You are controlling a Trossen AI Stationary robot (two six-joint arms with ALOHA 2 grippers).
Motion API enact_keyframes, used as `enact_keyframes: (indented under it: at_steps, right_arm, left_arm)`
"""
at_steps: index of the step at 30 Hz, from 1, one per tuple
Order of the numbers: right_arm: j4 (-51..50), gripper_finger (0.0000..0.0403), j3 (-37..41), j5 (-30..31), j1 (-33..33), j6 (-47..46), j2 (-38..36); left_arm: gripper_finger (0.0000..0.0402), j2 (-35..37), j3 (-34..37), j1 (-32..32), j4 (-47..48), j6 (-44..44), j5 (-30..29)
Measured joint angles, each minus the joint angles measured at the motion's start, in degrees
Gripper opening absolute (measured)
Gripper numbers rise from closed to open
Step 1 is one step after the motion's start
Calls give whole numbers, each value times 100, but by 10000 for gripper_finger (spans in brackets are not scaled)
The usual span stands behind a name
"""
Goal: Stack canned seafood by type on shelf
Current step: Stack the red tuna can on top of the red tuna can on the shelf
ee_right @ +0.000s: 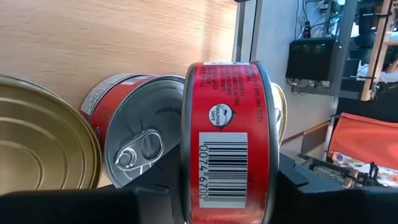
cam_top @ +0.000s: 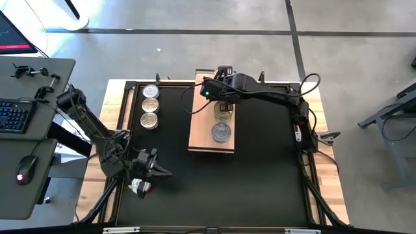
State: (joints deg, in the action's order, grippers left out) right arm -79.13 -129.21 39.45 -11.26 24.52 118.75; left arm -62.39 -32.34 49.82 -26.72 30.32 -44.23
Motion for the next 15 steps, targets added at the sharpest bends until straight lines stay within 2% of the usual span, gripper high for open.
enact_keyframes:
  at_steps: [15]
  right_arm:
    - [-89, 129, 0, 207, -49, -648, 51]
  left_arm:
    - [0, 0, 0, 7, 141, 368, 0]
